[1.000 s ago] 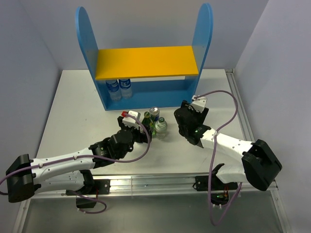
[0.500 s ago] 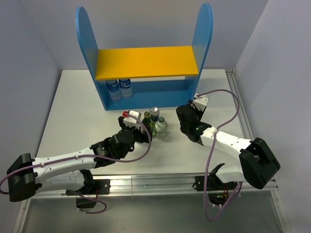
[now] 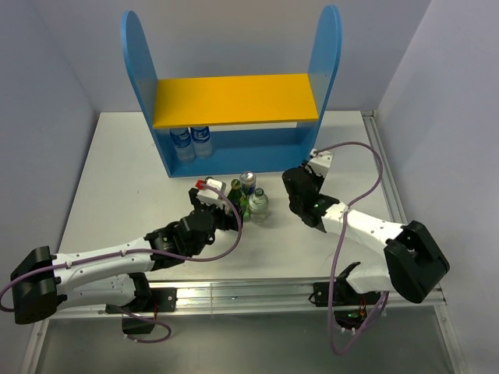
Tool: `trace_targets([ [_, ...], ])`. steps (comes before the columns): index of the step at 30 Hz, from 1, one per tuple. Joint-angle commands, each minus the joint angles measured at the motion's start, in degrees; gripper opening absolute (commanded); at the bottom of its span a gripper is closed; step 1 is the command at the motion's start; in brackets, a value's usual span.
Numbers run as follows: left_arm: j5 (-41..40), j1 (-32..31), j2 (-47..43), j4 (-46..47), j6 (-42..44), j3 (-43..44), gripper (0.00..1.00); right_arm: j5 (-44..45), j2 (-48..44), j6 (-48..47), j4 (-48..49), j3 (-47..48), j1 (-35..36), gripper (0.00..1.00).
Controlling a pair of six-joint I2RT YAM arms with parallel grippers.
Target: Place and organize the beverage onto the shelf
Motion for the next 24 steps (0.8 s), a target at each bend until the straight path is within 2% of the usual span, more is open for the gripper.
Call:
trace_targets([
  [1,-1.7,-0.3,-1.2,1.9,0.6,-0.1,0.99,-0.5,-5.2,-2.8,0.2,4.9,1.0,0.0],
  [6,-1.3,-0.2,-1.3,2.5,0.5,-0.1,0.99,-2.8,-14.9,-7.3,-5.4,12.0,1.5,0.0],
  [13,-0.6,-0.2,-1.7,2.9,0.6,0.2,0.99,-6.2,-18.2,-14.3,-10.8,28.7,1.5,0.0],
  [16,-0.2,-0.3,-1.7,3.3,0.8,0.5,0.99,-8.3,-16.2,-17.8,-10.5,35.3,1.5,0.0],
  [24,0.6,-0.2,-1.9,3.2,0.9,0.8,0.99,-10.7,-2.1,-26.7,-7.8,55.3,1.0,0.0],
])
